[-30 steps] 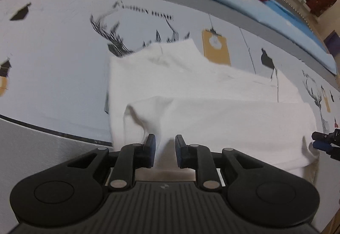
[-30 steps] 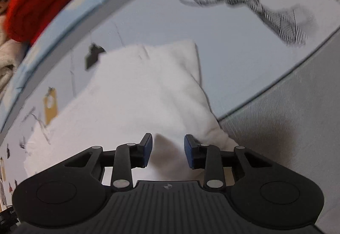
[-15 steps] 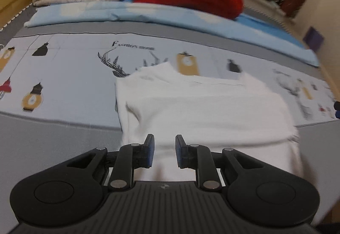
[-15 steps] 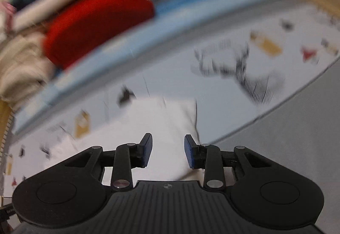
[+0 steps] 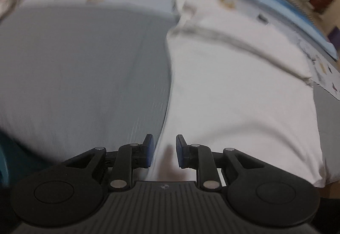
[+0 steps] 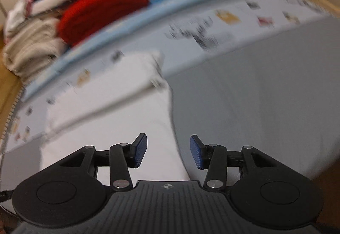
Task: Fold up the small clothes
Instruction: 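Move both grippers back over the shirt's unfolded side, then pinch the white shirt's side edge with both grippers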
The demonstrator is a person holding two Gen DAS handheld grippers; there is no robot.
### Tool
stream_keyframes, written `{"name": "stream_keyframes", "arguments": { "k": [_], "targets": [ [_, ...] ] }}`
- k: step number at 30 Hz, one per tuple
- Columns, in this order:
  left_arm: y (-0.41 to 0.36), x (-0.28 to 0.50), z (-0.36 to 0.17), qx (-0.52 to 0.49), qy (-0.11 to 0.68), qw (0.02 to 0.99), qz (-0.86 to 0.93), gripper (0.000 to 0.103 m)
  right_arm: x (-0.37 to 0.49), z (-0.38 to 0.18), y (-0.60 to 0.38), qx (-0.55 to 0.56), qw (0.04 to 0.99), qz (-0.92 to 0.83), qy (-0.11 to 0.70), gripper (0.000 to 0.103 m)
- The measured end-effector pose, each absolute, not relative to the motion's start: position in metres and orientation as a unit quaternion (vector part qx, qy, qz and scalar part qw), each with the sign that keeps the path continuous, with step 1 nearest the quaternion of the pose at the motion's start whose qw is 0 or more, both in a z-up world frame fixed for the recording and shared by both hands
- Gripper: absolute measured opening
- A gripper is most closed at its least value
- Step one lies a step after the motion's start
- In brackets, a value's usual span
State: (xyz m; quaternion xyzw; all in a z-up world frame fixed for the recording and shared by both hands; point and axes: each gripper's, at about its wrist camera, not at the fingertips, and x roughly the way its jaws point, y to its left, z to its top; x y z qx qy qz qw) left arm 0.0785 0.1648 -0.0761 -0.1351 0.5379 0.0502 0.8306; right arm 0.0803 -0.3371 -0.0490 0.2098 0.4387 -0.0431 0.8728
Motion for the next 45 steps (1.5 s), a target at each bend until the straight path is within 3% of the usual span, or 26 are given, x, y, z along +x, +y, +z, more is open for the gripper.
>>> {"name": "stream_keyframes", "arguments": {
  "k": [3,21,29,31,33,36,40,45],
  "targets": [
    [0.166,0.079,-0.077,-0.130,0.537,0.833,0.041,0.024,0.076,-0.065,-0.340,0.244,0.852,-0.058,0.459,0.043],
    [0.180,0.077,-0.104,-0.135,0.584,0.799,0.037,0.024,0.078,-0.115,-0.317,0.141,0.799,-0.055,0.582,0.043],
    [0.157,0.077,-0.107,-0.065,0.581,0.811,0.016,0.024,0.078,-0.116,-0.304,0.087,0.805,-0.043,0.585,0.043],
    [0.152,0.077,-0.107,-0.047,0.578,0.815,0.008,0.020,0.077,-0.116,-0.303,0.084,0.806,-0.041,0.585,0.043],
    [0.149,0.076,-0.107,-0.041,0.575,0.817,-0.002,0.008,0.077,-0.116,-0.305,0.086,0.806,-0.041,0.585,0.041],
    [0.150,0.076,-0.107,-0.046,0.574,0.818,-0.006,0.007,0.078,-0.116,-0.301,0.090,0.808,-0.030,0.582,0.029],
    [0.159,0.077,-0.108,-0.086,0.580,0.810,0.001,0.008,0.077,-0.115,-0.299,0.116,0.807,-0.010,0.579,0.029],
    [0.150,0.076,-0.108,-0.059,0.581,0.811,-0.004,0.012,0.076,-0.117,-0.302,0.105,0.805,-0.030,0.583,0.029]
  ]
}}
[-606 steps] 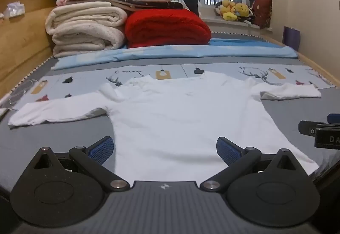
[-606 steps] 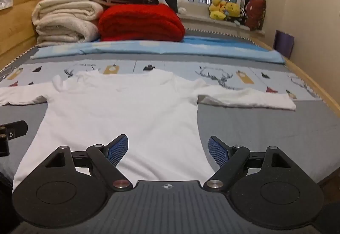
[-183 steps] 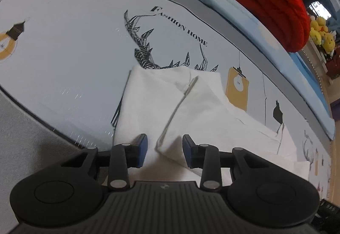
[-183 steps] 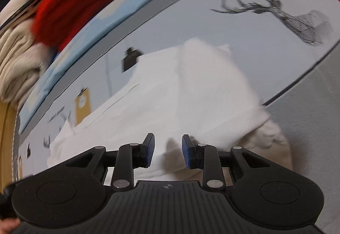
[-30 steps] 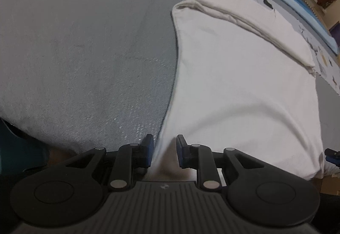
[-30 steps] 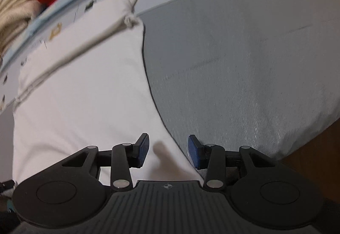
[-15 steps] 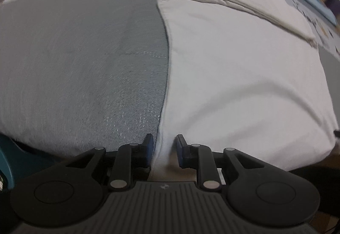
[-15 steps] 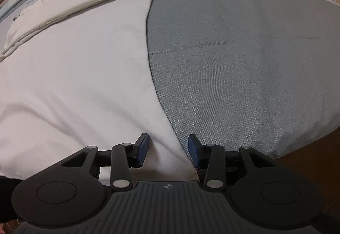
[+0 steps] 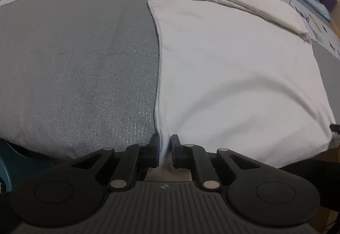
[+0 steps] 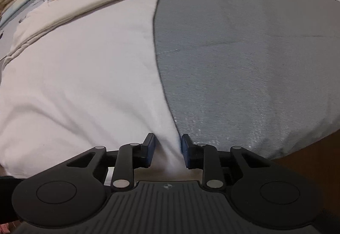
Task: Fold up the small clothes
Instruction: 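Pinch the white shirt's side edge with both grippers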
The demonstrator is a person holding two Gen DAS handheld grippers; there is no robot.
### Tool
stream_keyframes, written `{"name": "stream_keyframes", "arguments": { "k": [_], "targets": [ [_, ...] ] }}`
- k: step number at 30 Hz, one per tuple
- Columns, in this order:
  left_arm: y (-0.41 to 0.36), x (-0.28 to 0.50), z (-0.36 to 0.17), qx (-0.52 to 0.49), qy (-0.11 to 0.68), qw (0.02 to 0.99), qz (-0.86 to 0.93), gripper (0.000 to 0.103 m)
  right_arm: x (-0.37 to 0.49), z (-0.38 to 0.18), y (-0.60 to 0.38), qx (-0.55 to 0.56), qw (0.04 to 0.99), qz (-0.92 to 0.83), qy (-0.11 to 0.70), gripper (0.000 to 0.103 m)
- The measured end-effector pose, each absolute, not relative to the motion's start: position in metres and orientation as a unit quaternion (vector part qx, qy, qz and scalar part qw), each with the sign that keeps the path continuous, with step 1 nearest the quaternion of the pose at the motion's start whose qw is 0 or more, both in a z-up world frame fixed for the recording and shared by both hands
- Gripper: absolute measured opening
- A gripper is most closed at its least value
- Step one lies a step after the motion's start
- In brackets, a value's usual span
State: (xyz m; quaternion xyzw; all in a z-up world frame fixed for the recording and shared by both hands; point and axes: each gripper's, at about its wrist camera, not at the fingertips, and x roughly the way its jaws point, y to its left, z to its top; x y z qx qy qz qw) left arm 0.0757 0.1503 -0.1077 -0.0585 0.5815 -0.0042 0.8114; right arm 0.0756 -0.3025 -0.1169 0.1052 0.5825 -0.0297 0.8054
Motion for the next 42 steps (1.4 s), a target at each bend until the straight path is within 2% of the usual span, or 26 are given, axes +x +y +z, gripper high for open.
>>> {"name": "stream_keyframes", "arguments": {
  "k": [5,7,8,10,15,23,30,32,34,42],
  "targets": [
    [0.150,0.077,-0.109,-0.056,0.581,0.812,-0.005,0.011,0.076,-0.118,-0.300,0.096,0.806,-0.029,0.583,0.029],
    [0.149,0.077,-0.108,-0.051,0.576,0.816,-0.009,0.007,0.074,-0.118,-0.298,0.089,0.807,-0.028,0.583,0.029],
    [0.149,0.076,-0.107,-0.053,0.573,0.818,-0.010,0.006,0.073,-0.118,-0.298,0.086,0.808,-0.027,0.583,0.025],
    [0.153,0.076,-0.102,-0.062,0.561,0.825,-0.007,0.006,0.073,-0.117,-0.297,0.090,0.810,-0.020,0.579,0.005],
    [0.159,0.077,-0.097,-0.083,0.553,0.829,-0.002,0.006,0.069,-0.102,-0.308,0.134,0.831,-0.019,0.540,0.005],
    [0.151,0.080,-0.108,-0.065,0.584,0.809,-0.013,0.010,0.070,-0.121,-0.306,0.104,0.805,-0.032,0.584,0.014],
    [0.150,0.081,-0.107,-0.052,0.582,0.811,-0.015,0.010,0.068,-0.125,-0.303,0.096,0.807,-0.029,0.582,0.014],
    [0.150,0.082,-0.107,-0.053,0.580,0.813,-0.015,0.008,0.067,-0.125,-0.299,0.096,0.808,-0.027,0.580,0.008],
    [0.150,0.078,-0.104,-0.059,0.577,0.814,-0.014,0.007,0.067,-0.123,-0.298,0.102,0.812,-0.022,0.575,0.006],
    [0.153,0.076,-0.106,-0.057,0.591,0.804,-0.019,0.009,0.062,-0.126,-0.308,0.130,0.804,-0.035,0.579,0.008]
  ]
}}
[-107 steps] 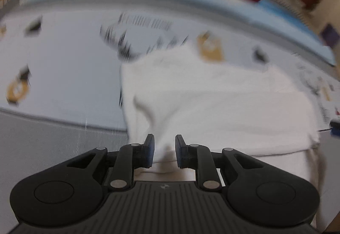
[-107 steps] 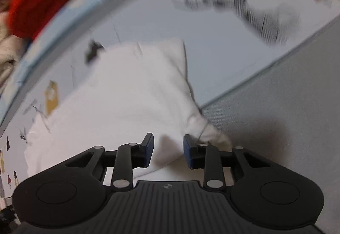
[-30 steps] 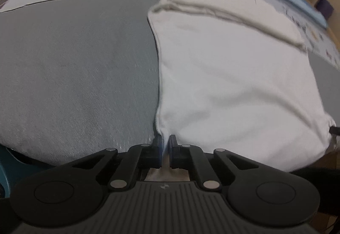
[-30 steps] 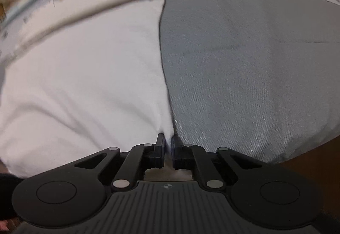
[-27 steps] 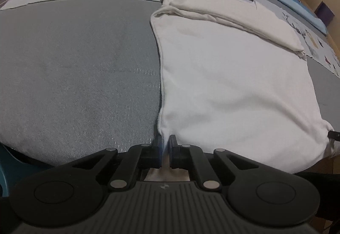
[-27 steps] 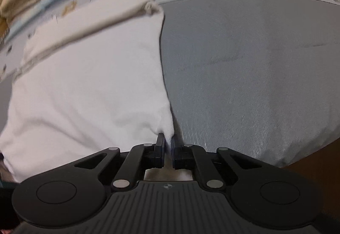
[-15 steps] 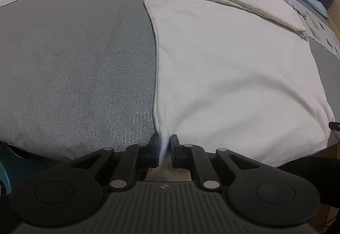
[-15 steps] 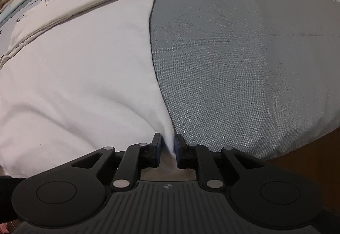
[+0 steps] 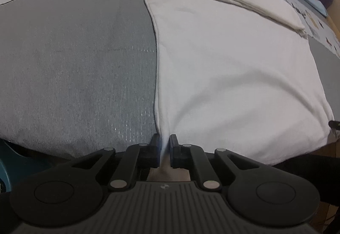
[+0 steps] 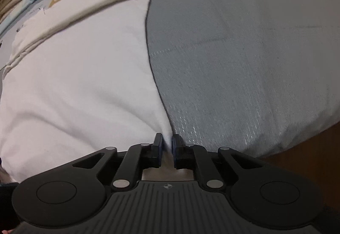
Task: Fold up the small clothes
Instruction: 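Pinch the white shirt's side edge with both grippers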
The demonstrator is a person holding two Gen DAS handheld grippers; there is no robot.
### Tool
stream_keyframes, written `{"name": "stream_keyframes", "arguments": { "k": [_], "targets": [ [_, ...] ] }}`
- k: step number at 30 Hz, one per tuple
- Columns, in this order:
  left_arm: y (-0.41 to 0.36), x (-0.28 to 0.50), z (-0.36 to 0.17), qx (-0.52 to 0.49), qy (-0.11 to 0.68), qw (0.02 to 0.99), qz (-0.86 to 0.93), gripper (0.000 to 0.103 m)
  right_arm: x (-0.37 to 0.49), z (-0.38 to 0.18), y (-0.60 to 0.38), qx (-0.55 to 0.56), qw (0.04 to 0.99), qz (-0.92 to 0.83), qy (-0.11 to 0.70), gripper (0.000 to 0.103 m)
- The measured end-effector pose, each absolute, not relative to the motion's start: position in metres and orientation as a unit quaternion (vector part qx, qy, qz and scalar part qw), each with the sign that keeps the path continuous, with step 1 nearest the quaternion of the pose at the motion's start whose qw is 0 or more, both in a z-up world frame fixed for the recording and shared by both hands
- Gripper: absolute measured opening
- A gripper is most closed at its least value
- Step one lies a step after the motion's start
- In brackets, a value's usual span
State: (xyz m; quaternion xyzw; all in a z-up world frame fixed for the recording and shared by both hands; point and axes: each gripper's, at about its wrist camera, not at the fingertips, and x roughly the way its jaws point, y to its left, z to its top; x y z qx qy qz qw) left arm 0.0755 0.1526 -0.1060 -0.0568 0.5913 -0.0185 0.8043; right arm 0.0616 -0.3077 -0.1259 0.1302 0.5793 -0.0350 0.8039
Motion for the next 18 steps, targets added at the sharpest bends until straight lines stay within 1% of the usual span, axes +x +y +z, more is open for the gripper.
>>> {"name": "stream_keyframes", "arguments": {
  "k": [1,2,12,15,17,18],
  "targets": [
    [0.1522,0.0747,-0.1063,-0.054,0.594,0.803,-0.020,0.009,0.0612,-0.1263,-0.3072,0.127,0.804,-0.034,0.580,0.010],
    [0.1520,0.0737,-0.1069,-0.053,0.595,0.802,-0.020,0.010,0.0607,-0.1266,-0.3070,0.124,0.803,-0.032,0.582,0.010],
    [0.1495,0.0709,-0.1072,-0.051,0.597,0.800,-0.021,0.011,0.0608,-0.1276,-0.3002,0.101,0.804,-0.026,0.585,0.011],
    [0.1505,0.0694,-0.1071,-0.052,0.599,0.799,-0.019,0.012,0.0610,-0.1272,-0.3040,0.116,0.803,-0.032,0.584,0.012],
    [0.1513,0.0690,-0.1066,-0.051,0.598,0.799,-0.017,0.013,0.0600,-0.1260,-0.3039,0.118,0.804,-0.041,0.581,0.020],
    [0.1513,0.0689,-0.1069,-0.050,0.599,0.799,-0.017,0.013,0.0597,-0.1252,-0.3024,0.117,0.805,-0.043,0.580,0.022]
  ]
}}
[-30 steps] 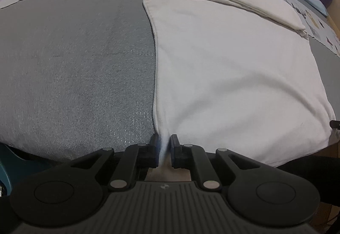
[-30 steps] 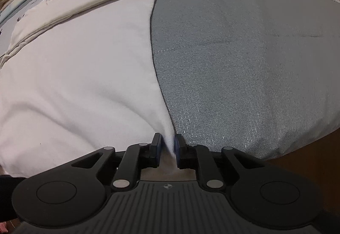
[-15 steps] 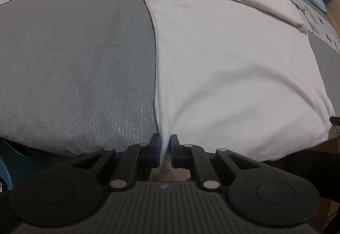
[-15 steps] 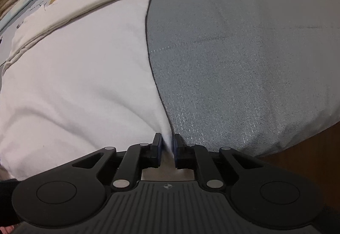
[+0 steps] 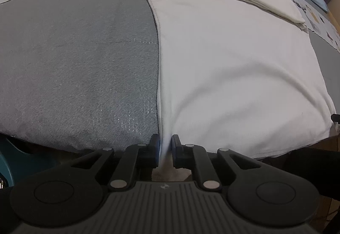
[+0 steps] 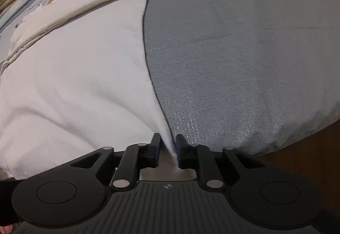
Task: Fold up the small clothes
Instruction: 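Pinch the white shirt's side edge with both grippers, then lift the shirt side with both grippers and fold it over the body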
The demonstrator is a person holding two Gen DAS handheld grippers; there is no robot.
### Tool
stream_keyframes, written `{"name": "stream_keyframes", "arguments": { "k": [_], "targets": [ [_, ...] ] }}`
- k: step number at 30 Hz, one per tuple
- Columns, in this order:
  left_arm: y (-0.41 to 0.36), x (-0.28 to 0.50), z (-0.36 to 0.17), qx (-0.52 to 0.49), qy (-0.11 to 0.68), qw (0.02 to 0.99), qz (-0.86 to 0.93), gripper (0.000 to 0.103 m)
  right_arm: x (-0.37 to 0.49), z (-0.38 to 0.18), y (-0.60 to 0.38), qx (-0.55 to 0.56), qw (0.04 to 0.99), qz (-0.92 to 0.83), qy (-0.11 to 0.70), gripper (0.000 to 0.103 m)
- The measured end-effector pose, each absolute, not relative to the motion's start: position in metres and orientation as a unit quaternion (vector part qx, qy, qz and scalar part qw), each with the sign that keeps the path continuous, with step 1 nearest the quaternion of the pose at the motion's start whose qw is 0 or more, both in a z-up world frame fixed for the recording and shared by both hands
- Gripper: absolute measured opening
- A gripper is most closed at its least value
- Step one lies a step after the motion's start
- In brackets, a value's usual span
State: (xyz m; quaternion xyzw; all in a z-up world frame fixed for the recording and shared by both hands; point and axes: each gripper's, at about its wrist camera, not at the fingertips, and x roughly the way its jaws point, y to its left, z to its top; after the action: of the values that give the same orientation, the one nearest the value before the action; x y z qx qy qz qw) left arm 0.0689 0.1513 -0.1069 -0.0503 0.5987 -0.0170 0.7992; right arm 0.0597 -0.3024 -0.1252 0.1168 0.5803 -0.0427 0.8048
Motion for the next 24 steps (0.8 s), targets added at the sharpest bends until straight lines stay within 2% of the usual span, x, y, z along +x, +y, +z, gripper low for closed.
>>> {"name": "stream_keyframes", "arguments": {
  "k": [2,7,8,9,10,14,24],
  "targets": [
    [0.151,0.069,-0.108,-0.049,0.599,0.799,-0.016,0.013,0.057,-0.124,-0.298,0.107,0.806,-0.048,0.580,0.028],
    [0.145,0.068,-0.108,-0.034,0.598,0.801,-0.017,0.013,0.058,-0.124,-0.287,0.080,0.809,-0.042,0.581,0.030],
    [0.144,0.068,-0.109,-0.033,0.596,0.802,-0.018,0.010,0.059,-0.124,-0.286,0.074,0.810,-0.040,0.581,0.026],
    [0.144,0.068,-0.108,-0.033,0.594,0.804,-0.021,0.007,0.059,-0.124,-0.285,0.070,0.811,-0.037,0.579,0.019],
    [0.143,0.068,-0.106,-0.031,0.591,0.806,-0.024,0.006,0.059,-0.123,-0.284,0.073,0.813,-0.031,0.577,0.005],
    [0.140,0.064,-0.078,-0.005,0.561,0.827,-0.039,0.005,0.057,-0.107,-0.288,0.102,0.834,-0.021,0.542,0.004],
    [0.157,0.023,0.041,-0.004,0.463,0.878,-0.120,0.004,0.026,-0.009,-0.315,0.191,0.890,0.021,0.413,0.004]
  ]
}}
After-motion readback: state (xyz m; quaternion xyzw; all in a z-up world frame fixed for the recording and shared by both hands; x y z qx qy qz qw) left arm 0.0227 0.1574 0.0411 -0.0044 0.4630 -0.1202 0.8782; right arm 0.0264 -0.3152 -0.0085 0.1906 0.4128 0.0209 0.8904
